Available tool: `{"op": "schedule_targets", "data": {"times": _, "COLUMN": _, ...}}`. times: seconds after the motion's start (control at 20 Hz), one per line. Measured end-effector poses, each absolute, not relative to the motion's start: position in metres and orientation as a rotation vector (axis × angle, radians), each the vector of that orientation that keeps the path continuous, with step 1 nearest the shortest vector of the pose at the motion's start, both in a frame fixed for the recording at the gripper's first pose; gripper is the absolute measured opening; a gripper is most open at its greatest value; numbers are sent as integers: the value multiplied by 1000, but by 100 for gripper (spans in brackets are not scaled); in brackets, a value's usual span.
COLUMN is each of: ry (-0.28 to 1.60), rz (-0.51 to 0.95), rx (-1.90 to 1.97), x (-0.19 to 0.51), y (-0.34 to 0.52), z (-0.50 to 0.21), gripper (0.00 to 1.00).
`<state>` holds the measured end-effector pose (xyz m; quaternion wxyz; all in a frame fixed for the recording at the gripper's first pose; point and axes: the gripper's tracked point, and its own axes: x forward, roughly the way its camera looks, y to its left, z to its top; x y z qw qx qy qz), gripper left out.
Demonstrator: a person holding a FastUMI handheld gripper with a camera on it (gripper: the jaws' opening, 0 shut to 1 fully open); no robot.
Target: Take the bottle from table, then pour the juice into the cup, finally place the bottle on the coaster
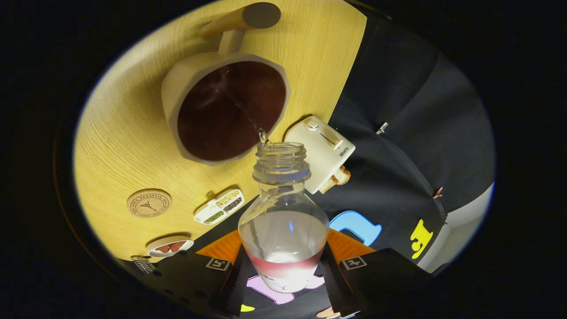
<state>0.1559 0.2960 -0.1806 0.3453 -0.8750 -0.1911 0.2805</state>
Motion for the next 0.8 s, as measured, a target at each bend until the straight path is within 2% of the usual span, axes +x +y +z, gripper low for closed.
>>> {"op": "schedule_targets", "data": {"times": 0.25, "ry": -543, "rz": 737, "rx": -2299, "x": 154, "y": 301, "z": -178, "gripper": 75}}
{"op": "schedule_targets", "data": {"times": 0.8, "ry": -516, "rz": 737, "rx": -2296, "x": 159, "y": 296, "z": -180, "gripper": 75}}
